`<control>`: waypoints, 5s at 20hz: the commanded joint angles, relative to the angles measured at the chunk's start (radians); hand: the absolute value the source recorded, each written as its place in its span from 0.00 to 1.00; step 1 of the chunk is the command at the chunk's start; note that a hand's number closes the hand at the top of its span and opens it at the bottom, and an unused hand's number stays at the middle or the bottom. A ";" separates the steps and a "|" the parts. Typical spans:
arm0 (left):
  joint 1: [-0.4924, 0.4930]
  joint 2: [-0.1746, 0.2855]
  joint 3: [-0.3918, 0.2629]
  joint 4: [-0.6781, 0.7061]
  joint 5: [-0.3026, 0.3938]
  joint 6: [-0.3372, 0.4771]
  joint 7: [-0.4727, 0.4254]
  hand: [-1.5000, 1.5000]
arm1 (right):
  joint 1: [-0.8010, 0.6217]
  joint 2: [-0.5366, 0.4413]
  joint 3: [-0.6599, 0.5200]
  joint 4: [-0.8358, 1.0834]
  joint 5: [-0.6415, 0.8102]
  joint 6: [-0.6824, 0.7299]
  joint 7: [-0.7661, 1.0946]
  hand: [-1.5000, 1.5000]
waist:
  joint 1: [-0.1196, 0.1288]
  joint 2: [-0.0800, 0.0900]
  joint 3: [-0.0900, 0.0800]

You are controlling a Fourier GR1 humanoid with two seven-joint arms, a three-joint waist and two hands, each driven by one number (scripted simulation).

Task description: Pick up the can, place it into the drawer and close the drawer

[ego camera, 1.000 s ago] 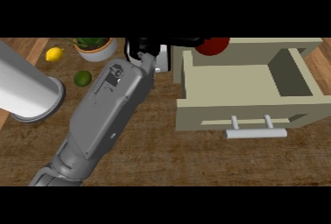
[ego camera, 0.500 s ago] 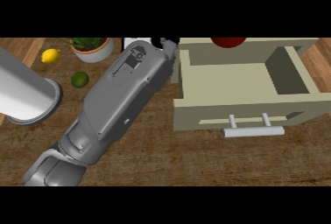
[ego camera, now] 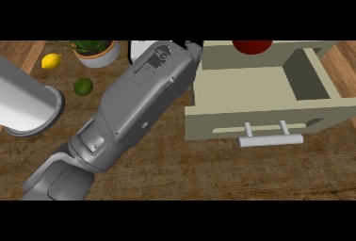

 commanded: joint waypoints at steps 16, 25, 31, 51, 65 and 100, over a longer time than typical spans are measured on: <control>-0.023 0.000 -0.256 0.144 0.223 0.114 -0.067 0.00 | -0.068 -0.013 0.014 0.036 0.033 -0.012 0.018 0.00 | -0.021 0.007 0.001; -0.030 0.000 -0.274 0.212 0.288 0.134 -0.139 0.00 | -0.059 -0.045 -0.020 0.059 -0.022 0.034 -0.003 0.00 | -0.041 0.013 0.002; 0.006 0.000 -0.299 0.182 0.337 0.147 -0.211 0.00 | -0.083 -0.042 -0.003 0.011 -0.013 -0.007 0.036 0.00 | -0.036 0.012 0.000; -0.092 0.000 -0.312 0.106 0.434 0.221 -0.243 0.00 | -0.342 -0.088 0.282 -0.044 0.778 0.042 -0.226 0.00 | 0.028 0.006 0.000; -0.070 0.003 -0.266 0.131 0.378 0.180 -0.198 0.00 | -0.676 -0.103 0.607 0.368 1.353 -0.196 -0.298 0.00 | 0.070 -0.002 -0.001; 0.207 0.372 -0.265 -0.376 0.220 0.210 0.068 0.00 | -1.220 -0.129 0.534 1.762 1.788 -1.022 -0.456 0.00 | 0.112 0.004 0.001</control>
